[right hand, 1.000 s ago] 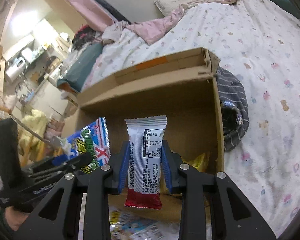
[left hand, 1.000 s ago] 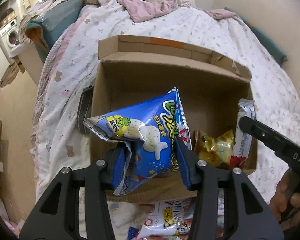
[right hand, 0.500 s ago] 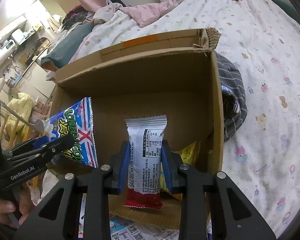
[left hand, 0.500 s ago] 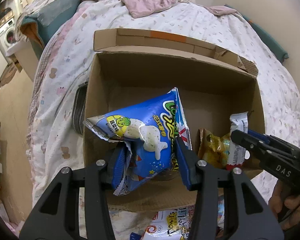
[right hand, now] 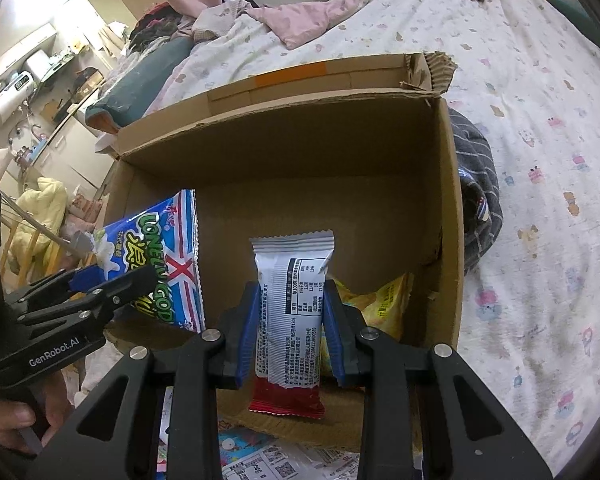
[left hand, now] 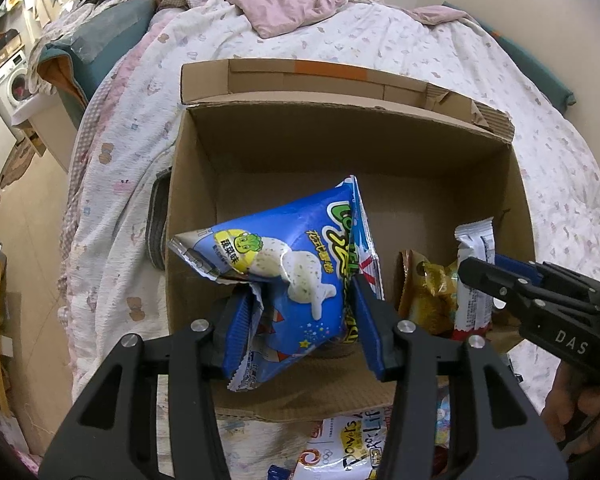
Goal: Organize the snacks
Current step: 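Carry the white bar and blue snack bag into the cardboard box, then open both tools to release the bar and blue bag in the box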
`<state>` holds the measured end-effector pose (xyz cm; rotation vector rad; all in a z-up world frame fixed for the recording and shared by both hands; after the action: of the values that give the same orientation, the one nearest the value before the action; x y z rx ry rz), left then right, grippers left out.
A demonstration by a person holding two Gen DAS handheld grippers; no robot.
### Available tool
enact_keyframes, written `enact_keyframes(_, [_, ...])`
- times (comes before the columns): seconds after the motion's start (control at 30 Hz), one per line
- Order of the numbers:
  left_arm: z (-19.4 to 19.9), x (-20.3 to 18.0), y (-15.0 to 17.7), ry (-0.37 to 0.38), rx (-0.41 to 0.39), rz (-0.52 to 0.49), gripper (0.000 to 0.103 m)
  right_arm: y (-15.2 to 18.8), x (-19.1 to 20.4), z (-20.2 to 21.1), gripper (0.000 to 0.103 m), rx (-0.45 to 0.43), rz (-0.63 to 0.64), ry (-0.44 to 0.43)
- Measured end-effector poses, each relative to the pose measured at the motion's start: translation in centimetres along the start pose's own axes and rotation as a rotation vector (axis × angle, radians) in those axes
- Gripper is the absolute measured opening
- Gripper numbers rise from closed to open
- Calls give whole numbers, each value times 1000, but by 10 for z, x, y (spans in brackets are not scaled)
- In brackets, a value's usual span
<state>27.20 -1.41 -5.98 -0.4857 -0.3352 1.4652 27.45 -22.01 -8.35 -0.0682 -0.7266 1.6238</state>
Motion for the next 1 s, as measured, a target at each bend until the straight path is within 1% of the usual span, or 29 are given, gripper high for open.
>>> enact_keyframes(0.17, [-2,-3,2,-2,15,-11,46,-1,-1,0,32,8,-3,-2])
enact_keyframes(0.23, [-3,-4,2,-8,26,-19,49,-1,0,0,32,7,0,-1])
enact_keyframes(0.3, [-3,-4,2,-2,30,-17,62,-2,0,-1,32,9,3,0])
enact_keyframes(0.4, [-2,-4,2,-16,15,-16,73,-2,1,-3,32,13,7,1])
enact_keyframes(0.5, [0,-4,1,-42,6,-21,74,-2,0,-3,33,10,5,0])
enact_keyframes(0.67, [0,-1,1,-35,7,-12,74,-1,1,-3,35,5,-1,-2])
enact_keyframes(0.83, [1,-2,0,-35,8,-18,74,-3,2,-1,36,-4,3,-25])
enact_keyframes(0.87, [1,-2,0,-36,7,-19,74,-3,2,0,48,-6,2,-25])
enact_keyframes(0.9, [1,-2,0,-36,5,-19,74,-4,1,0,67,-13,-4,-27])
enact_keyframes(0.97, [1,-2,1,-36,3,-19,74,-5,-1,4,84,-37,-15,-31])
enact_keyframes(1.0, [2,-2,1,-35,3,-19,74,-5,-2,6,86,-48,-21,-33])
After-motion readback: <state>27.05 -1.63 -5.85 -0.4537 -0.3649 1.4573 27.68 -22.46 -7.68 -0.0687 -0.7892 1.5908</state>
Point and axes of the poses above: each gripper's, at about its wrist camera, not at the fingertips, and z roughly against the way its jaws point, x to its left, y to its underside, the point moved 1 cm from there along -z, roughly the way its jaws point, and after that the axes turned 1 degree about -y, right-handed, at the moved point
